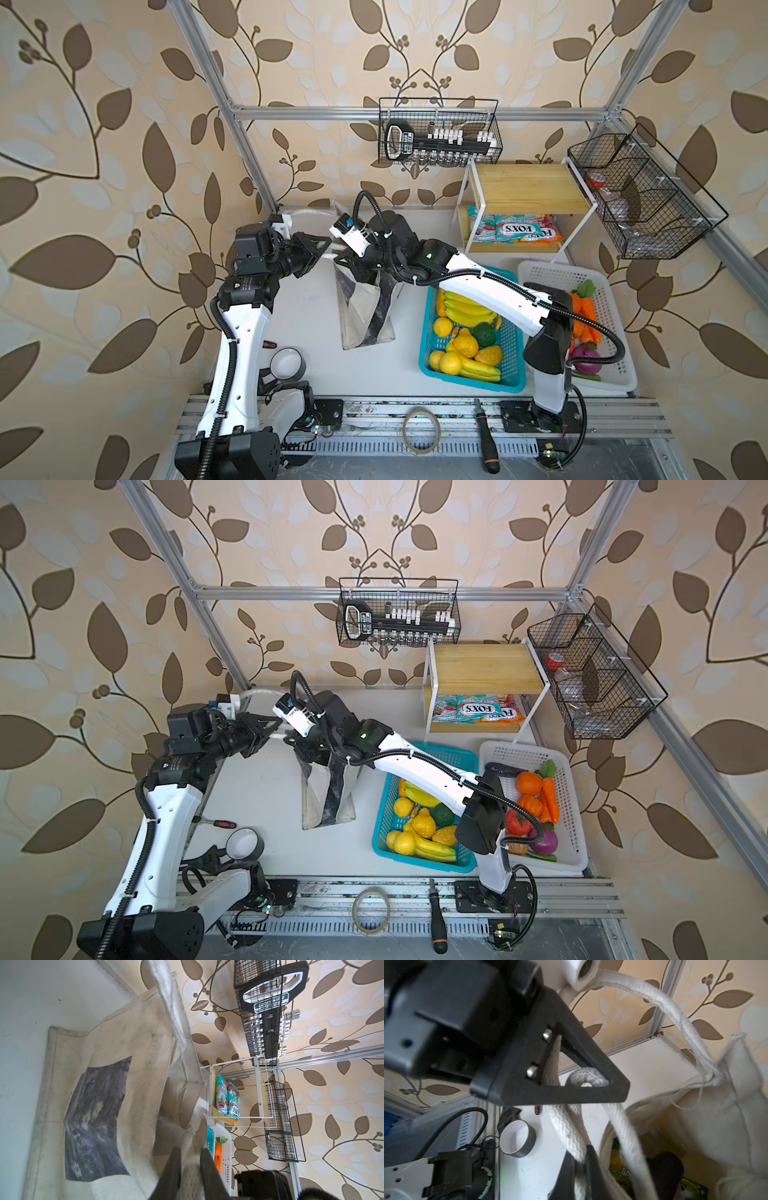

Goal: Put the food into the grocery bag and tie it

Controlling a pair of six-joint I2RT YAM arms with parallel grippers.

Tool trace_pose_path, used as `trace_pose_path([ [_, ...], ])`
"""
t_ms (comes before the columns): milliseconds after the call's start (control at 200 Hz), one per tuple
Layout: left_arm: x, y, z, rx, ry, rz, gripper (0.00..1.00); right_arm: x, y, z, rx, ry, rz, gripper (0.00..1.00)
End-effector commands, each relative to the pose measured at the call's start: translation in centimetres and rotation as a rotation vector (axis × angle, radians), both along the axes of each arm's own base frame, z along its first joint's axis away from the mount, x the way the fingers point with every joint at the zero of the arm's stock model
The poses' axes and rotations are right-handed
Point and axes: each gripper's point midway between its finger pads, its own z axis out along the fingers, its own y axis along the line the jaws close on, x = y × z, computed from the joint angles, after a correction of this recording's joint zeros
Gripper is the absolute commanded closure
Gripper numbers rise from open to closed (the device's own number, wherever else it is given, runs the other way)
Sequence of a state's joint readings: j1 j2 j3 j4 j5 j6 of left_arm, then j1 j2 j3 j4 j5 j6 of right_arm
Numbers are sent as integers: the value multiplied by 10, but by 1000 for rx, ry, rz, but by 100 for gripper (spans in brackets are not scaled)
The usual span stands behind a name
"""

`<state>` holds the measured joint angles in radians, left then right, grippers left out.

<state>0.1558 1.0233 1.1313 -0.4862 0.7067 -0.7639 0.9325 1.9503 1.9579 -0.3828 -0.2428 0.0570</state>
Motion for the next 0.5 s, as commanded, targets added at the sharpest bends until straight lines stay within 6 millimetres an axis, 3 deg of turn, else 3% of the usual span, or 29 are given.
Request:
trace_pose_path([
  [0, -10, -14, 18, -1, -105, -78, 64, 16, 0, -5, 105, 125, 53, 100],
  [65, -10, -15, 25, 3, -154, -91, 38, 19, -1, -5, 157, 204, 92, 100],
  [125, -10, -14, 27, 33, -193, -90, 26, 20, -1, -6, 182, 240, 119, 100],
  [335, -9, -12, 17, 58, -263, -75, 21, 25, -2, -18, 163, 270, 112, 100],
  [495, -16, -5, 11, 143, -277, -44, 29, 37, -17, -12, 207, 297, 68, 100],
])
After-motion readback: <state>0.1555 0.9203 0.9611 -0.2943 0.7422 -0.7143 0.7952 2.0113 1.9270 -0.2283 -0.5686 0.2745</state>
